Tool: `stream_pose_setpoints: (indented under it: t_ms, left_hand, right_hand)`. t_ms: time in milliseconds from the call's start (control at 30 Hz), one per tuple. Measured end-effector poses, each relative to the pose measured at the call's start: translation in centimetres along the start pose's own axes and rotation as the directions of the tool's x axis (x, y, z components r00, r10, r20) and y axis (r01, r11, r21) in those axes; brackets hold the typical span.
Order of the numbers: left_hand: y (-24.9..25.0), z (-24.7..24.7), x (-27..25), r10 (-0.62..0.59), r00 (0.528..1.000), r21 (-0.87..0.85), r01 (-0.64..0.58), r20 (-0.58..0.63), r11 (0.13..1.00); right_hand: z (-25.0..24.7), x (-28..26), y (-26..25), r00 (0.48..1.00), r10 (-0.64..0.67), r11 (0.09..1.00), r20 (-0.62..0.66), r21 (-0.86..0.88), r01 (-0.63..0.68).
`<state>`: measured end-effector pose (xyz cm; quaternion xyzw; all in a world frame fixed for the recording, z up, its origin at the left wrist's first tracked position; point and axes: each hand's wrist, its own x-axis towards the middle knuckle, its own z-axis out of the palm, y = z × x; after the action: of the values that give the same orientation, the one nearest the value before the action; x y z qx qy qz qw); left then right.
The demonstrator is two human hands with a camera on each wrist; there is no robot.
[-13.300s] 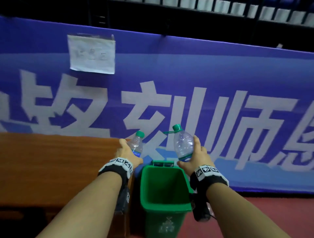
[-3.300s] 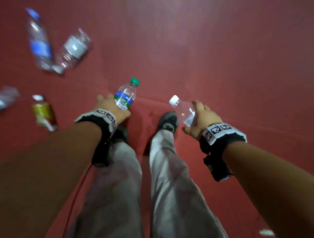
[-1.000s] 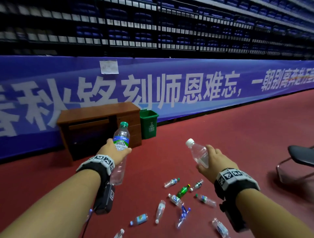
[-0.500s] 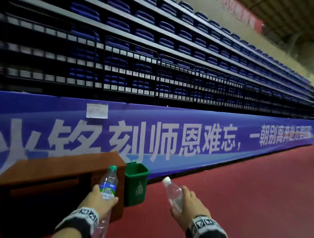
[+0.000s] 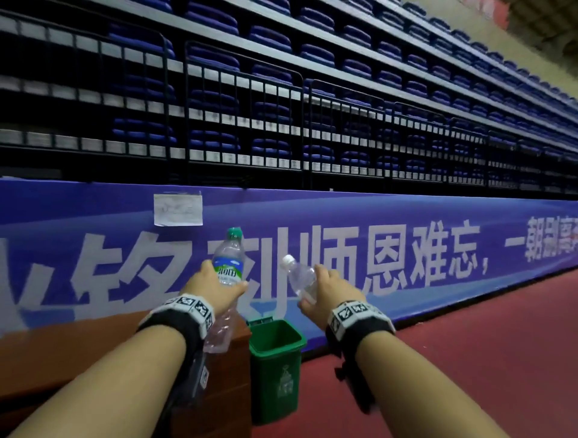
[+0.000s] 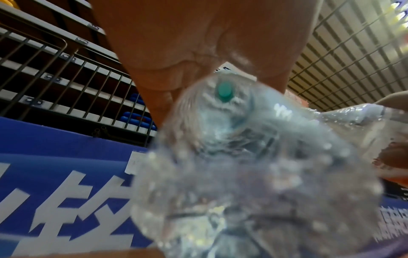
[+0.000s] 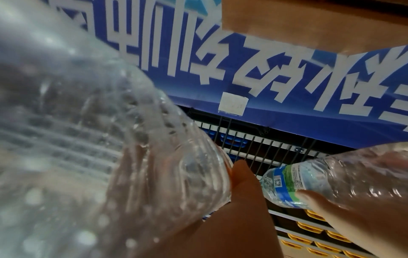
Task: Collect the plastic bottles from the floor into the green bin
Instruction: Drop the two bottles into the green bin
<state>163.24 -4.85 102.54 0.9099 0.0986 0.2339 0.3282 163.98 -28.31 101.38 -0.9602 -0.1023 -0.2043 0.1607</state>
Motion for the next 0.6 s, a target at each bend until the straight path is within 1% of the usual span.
stream_pose_setpoints:
  t_ms: [100, 167, 233, 300, 367, 467, 600]
  left_hand:
    - [-1.3, 0.0, 9.6, 0.003, 0.997, -0.061, -0.008, -0.083, 0.998]
    - [-2.7, 0.0, 15.4, -0.033, 0.991, -0.088, 0.021, -0.132, 0.996]
    - [-5.1, 0.7, 20.3, -0.085, 0.986, -0.108, 0.070, -0.142, 0.992]
    - [-7.8, 2.1, 24.7, -0.126, 0.982, -0.104, 0.112, -0.144, 0.988]
    - [-10.4, 4.0, 29.3, -0.151, 0.978, -0.106, 0.137, -0.142, 0.985]
    - [-13.3, 8.1, 36.0, -0.188, 0.979, -0.109, 0.180, -0.078, 0.978]
    - [-16.9, 15.2, 44.8, -0.165, 0.986, -0.143, 0.164, 0.007, 0.976]
  right_hand:
    - [2.1, 11.2, -2.3, 0.997, -0.043, 0.999, -0.071, 0.023, 0.045]
    - [4.0, 18.1, -4.1, 0.994, -0.049, 0.997, -0.093, 0.054, 0.055]
    - [7.0, 23.5, -5.6, 0.996, -0.040, 0.996, -0.077, 0.082, 0.046]
    - [10.9, 27.7, -6.4, 0.999, -0.023, 0.994, -0.044, 0.105, 0.028]
    - [14.9, 31.1, -6.2, 0.999, 0.024, 0.990, -0.027, 0.136, -0.020]
    - [20.6, 35.6, -4.6, 0.991, 0.133, 0.972, 0.012, 0.192, -0.133]
    - [27.7, 42.5, -2.1, 0.970, 0.243, 0.943, -0.007, 0.238, -0.234]
